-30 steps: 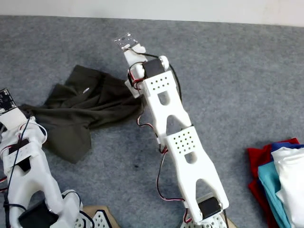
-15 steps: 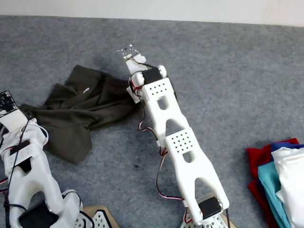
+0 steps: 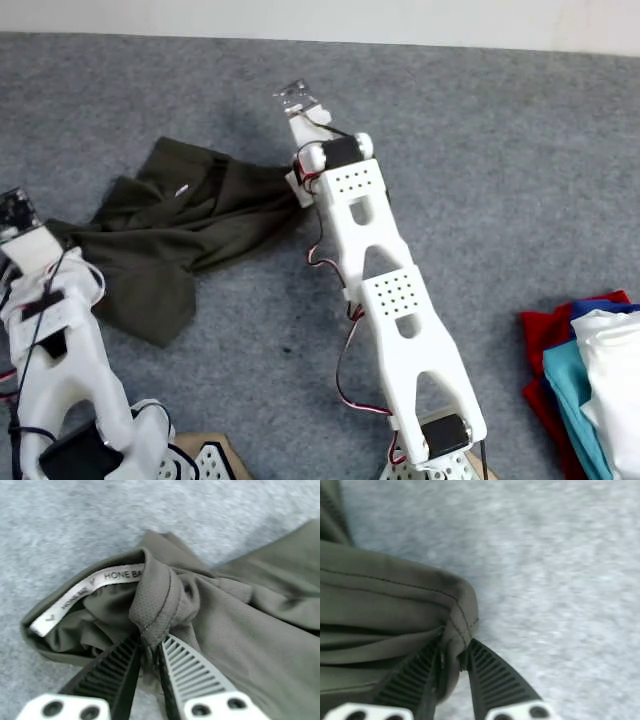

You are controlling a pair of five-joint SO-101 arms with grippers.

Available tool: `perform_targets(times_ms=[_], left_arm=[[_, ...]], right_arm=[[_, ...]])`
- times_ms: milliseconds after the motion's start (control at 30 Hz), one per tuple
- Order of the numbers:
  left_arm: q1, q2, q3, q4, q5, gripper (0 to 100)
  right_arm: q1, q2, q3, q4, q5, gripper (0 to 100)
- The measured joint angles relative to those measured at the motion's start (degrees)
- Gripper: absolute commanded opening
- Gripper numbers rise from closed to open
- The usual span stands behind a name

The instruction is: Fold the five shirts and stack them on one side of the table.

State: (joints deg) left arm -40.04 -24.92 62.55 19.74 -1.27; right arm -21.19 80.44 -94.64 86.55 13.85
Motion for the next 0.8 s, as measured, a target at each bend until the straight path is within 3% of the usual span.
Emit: perform_targets(times_ms=[300, 500, 667, 800], left_arm=[[11.78, 0.0, -22.86, 30.77, 0.09, 1], [19.08, 0.0, -40.44, 49.49, 0.09, 1], [21.8, 0.0, -48.79, 56.26, 0.26, 1], [21.89, 0.0, -54.77, 57.76, 4.92, 1]], right_arm=[[10.46, -8.7, 0.0, -1.14, 0.0, 0.6], [16.79, -16.97, 0.09, 3.34, 0.0, 0.6], [19.25, -26.99, 0.09, 6.24, 0.0, 0.6], [20.13, -37.8, 0.09, 8.0, 0.0, 0.6]])
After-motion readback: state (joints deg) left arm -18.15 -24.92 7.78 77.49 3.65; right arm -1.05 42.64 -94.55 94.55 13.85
